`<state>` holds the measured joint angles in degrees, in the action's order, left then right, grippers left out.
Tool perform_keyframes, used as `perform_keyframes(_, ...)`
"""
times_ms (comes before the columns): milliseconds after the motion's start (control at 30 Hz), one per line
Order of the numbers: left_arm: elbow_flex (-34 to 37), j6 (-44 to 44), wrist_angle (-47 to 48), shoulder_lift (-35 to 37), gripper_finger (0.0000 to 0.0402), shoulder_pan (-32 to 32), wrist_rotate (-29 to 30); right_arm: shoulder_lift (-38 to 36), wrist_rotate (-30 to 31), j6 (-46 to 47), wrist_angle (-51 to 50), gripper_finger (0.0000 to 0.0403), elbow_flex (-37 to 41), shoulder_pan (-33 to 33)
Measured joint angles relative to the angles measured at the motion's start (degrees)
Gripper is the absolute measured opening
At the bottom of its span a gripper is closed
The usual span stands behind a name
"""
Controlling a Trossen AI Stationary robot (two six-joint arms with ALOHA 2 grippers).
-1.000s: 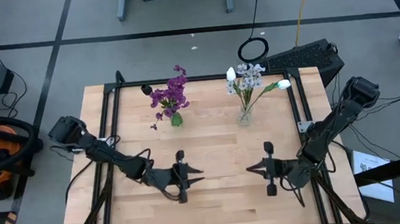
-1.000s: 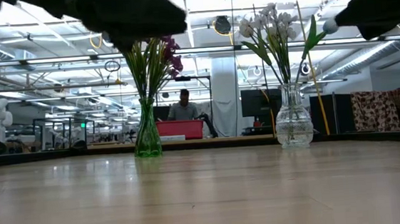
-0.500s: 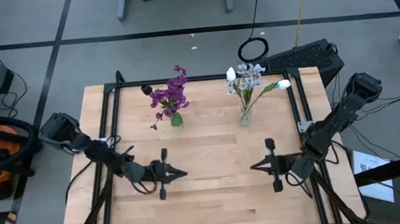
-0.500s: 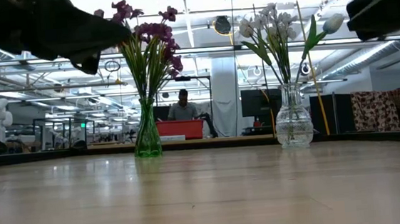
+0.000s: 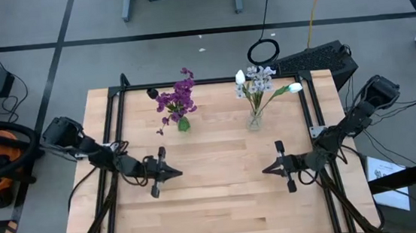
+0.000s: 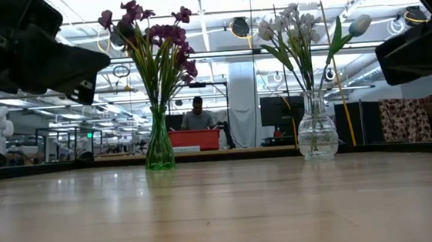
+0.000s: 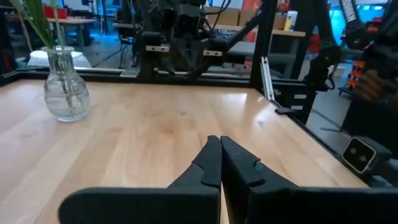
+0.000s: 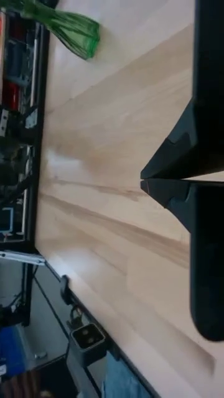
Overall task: Sort flowers into vase by color
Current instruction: Return to Home Position
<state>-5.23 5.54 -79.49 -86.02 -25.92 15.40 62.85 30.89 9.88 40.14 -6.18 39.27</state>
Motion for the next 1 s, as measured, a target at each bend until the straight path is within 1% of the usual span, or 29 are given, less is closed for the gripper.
perform_keyframes(167,3.73,0.16,-5.19,0.0,0.0001,1.67,-4.57,-1.38,-2.82,1.94,-0.1,0.0,1.07,-1.12)
perform_keyframes(233,4.96,0.09,-7.26,0.0,0.0001,2.0,-5.43,-2.2,-2.99,2.49,0.11,0.0,1.59,-1.1)
perform_keyframes(567,4.98,-1.63,-6.46,0.5,0.0,5.68,-9.84,-8.9,-2.42,3.47,0.24,0.0,5.46,-1.59)
perform_keyframes(767,5.02,-1.57,-4.64,1.41,0.0,8.44,-12.18,-12.48,-2.52,4.42,-4.26,0.0,5.38,-2.53)
perform_keyframes(900,5.02,-2.02,-3.17,3.6,0.0,9.64,-12.24,-14.44,-2.62,4.45,-6.65,0.0,5.38,-2.57)
perform_keyframes(1000,5.02,-3.71,-1.8,6.24,0.0,10.47,-13.45,-15.77,-2.71,4.44,-7.47,0.0,5.38,-2.57)
